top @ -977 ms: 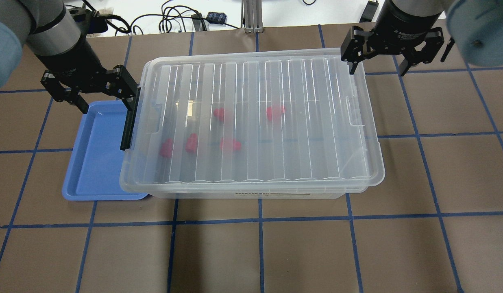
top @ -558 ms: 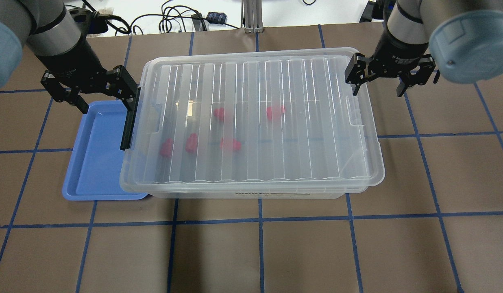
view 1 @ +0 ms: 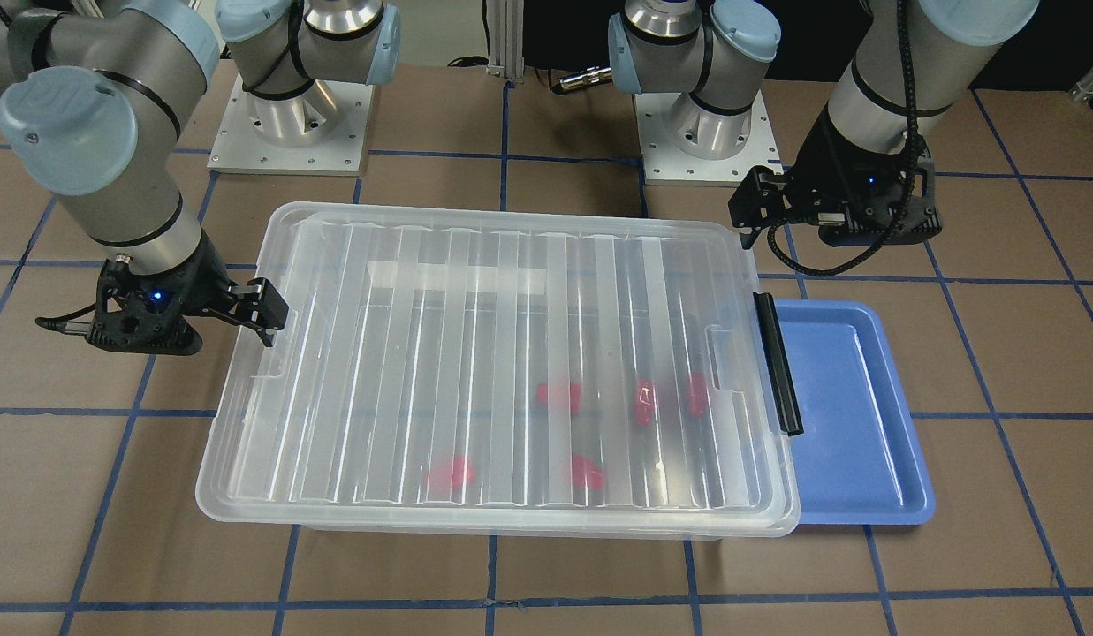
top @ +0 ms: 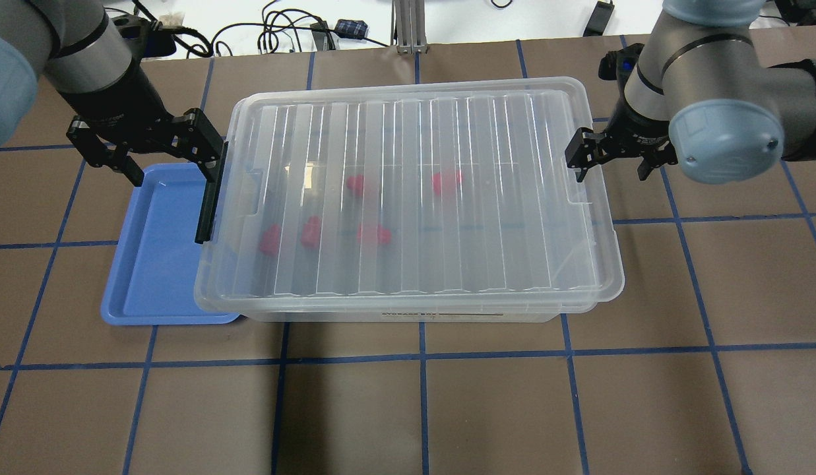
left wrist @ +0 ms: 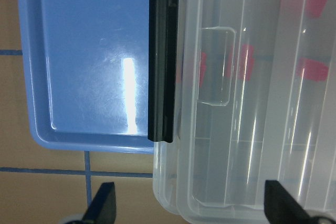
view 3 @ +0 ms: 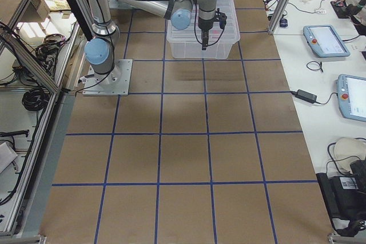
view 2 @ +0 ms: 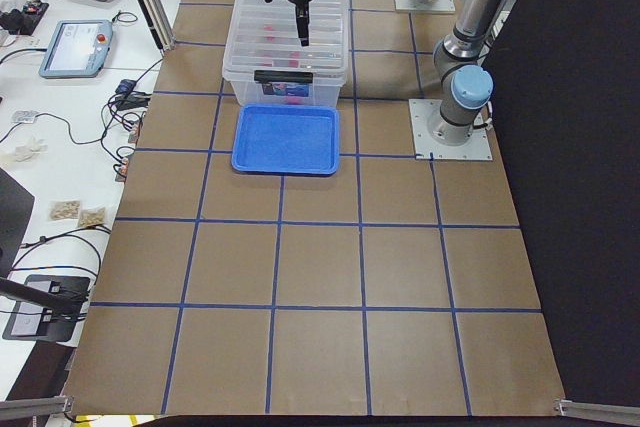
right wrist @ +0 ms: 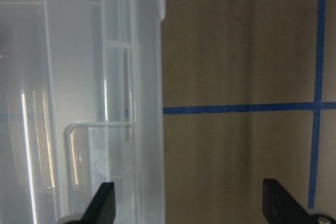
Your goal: Place red block in blue tray from box
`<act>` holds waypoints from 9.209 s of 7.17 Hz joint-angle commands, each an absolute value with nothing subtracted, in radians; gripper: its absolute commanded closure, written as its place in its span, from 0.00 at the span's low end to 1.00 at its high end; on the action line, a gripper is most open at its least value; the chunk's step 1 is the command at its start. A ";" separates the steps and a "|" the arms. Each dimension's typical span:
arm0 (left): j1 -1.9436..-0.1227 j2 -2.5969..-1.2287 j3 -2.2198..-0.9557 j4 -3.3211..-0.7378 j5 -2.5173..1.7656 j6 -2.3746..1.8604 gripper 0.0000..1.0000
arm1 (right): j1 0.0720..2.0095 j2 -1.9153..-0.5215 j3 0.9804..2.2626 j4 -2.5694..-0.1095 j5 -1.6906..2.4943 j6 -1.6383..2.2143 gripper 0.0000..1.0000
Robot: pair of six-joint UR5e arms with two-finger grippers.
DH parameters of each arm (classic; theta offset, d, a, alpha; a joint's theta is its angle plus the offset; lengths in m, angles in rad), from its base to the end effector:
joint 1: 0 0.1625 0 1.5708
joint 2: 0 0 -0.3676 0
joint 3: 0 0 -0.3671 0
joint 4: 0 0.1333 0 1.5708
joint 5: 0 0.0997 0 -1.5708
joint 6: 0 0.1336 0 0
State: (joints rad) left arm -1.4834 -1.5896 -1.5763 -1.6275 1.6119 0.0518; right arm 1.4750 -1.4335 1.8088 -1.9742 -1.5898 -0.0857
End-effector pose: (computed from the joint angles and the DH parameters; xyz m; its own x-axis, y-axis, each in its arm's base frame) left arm -0.0870 -0.4719 0.3800 -0.9988 -0.0324 -0.0367 -0.0353 0.9959 0.0829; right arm 0.0828 -0.5055 0.2614 -0.9997 0.0106 0.0213 0.0101 0.9996 -0.0264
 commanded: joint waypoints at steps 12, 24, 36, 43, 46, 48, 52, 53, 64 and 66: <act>-1.476 -1.597 -1.574 -1.602 1.600 0.054 0.00 | 1.217 -1.430 1.813 -2.019 -1.589 -0.488 0.00; -1.568 -1.683 -1.684 -1.375 1.585 0.316 0.00 | 1.071 -1.430 1.805 -2.046 -1.605 -0.621 0.00; -1.624 -1.853 -1.885 -1.025 1.542 0.359 0.17 | 1.046 -1.528 1.489 -1.615 -1.592 -0.537 0.00; -1.625 -1.943 -1.891 -0.946 1.542 0.413 0.17 | 1.569 -1.532 1.393 -1.457 -1.600 0.085 0.00; -1.626 -1.962 -1.893 -0.946 1.542 0.419 0.22 | 1.582 -1.522 1.402 -1.485 -1.591 0.115 0.00; -1.624 -1.974 -1.893 -0.948 1.542 0.419 0.41 | 1.582 -1.534 1.445 -1.540 -1.586 0.114 0.00; -1.626 -1.945 -1.878 -0.953 1.558 0.416 1.00 | 1.582 -1.534 1.459 -1.577 -1.589 0.109 0.00; -1.626 -1.924 -1.870 -0.963 1.560 0.414 1.00 | 1.582 -1.534 1.459 -1.577 -1.589 0.109 0.00; -1.205 -1.745 -1.600 -1.437 1.615 0.290 1.00 | 1.582 -1.534 1.460 -1.577 -1.586 0.110 0.00; -1.151 -1.788 -1.656 -1.372 1.612 0.426 1.00 | 1.582 -1.534 1.462 -1.575 -1.588 0.110 0.00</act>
